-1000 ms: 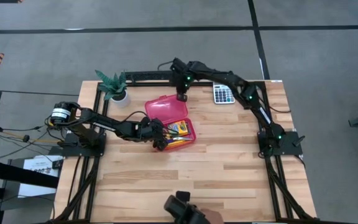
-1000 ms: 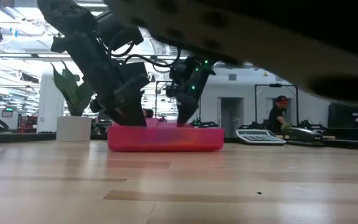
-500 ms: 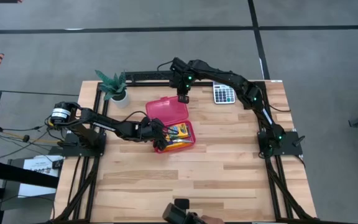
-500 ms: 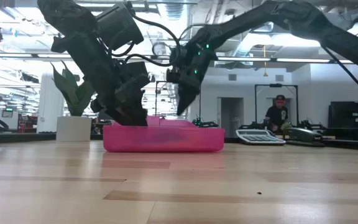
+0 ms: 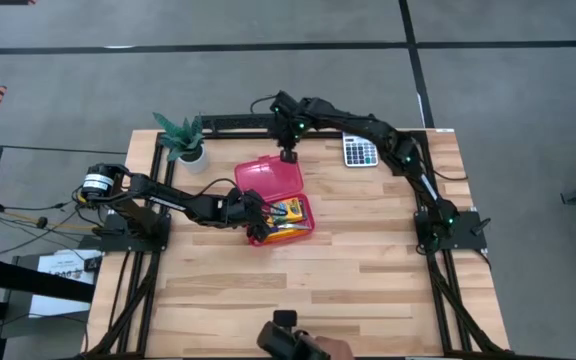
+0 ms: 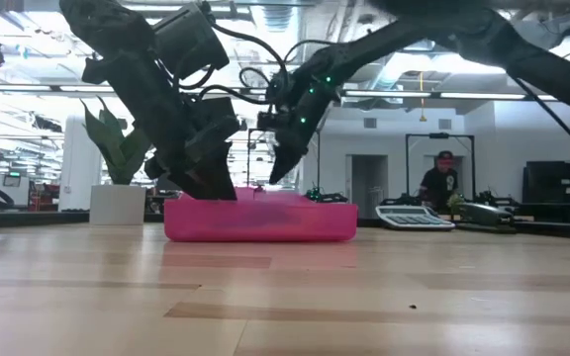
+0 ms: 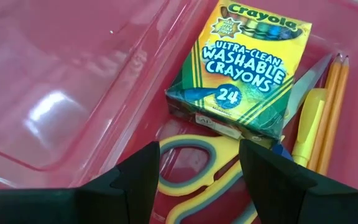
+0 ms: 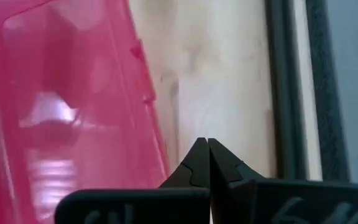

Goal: Pack school essentials
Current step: Close the lid of the supply box

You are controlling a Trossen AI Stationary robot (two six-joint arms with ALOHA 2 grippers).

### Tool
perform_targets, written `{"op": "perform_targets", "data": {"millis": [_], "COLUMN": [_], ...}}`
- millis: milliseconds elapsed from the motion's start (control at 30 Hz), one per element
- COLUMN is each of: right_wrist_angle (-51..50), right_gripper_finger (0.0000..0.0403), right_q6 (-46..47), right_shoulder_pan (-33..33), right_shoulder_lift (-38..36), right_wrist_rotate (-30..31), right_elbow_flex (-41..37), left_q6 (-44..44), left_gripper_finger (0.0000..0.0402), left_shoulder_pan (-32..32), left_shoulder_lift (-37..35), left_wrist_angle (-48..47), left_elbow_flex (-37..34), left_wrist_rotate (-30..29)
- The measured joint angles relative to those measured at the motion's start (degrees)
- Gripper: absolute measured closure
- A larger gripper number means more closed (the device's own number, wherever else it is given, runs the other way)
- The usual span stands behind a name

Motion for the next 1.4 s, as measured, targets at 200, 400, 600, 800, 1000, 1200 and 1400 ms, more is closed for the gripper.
{"op": "perform_targets", "data": {"millis": [200, 400, 600, 800, 1000, 1200, 1400], "right_wrist_angle": [-2.2, -4.4, -8.4, -10.0, -10.3, -10.7, -12.6], "right_gripper_finger": [0.0401, 0.0401, 0.0401, 0.0401, 0.0401, 0.0401, 0.0401], "right_q6": [-1.2, -1.5, -1.5, -1.0, -0.8, 0.3, 2.2], "right_shoulder_pan": [-0.1, 0.4, 1.9, 3.8, 5.4, 6.6, 8.3], "right_shoulder_lift": [2.5, 2.6, 2.7, 2.0, -0.8, -4.7, -7.1], "right_wrist_rotate": [-1.9, -3.2, -4.7, -5.1, -5.1, -6.0, -6.6], "right_elbow_flex": [0.2, 0.2, 0.1, 0.1, 0.2, 0.2, 0.2], "left_q6": [-0.3, -0.3, -0.3, -0.4, -0.6, -0.6, -0.6], "left_gripper_finger": [0.0194, 0.0194, 0.0194, 0.0194, 0.0194, 0.0194, 0.0194], "left_shoulder_pan": [0.0, 0.0, 0.0, -0.1, -0.1, 0.0, 0.0], "left_shoulder_lift": [0.0, 0.0, 0.0, 0.0, 0.2, 0.6, 0.6], "left_wrist_angle": [-0.2, -0.1, 0.0, -0.2, 0.2, 0.6, 1.6], "left_elbow_flex": [0.0, 0.0, 0.0, 0.0, 0.0, 0.0, 0.0], "left_wrist_rotate": [0.0, 0.0, 0.0, 0.5, 0.6, 0.5, 0.1]}}
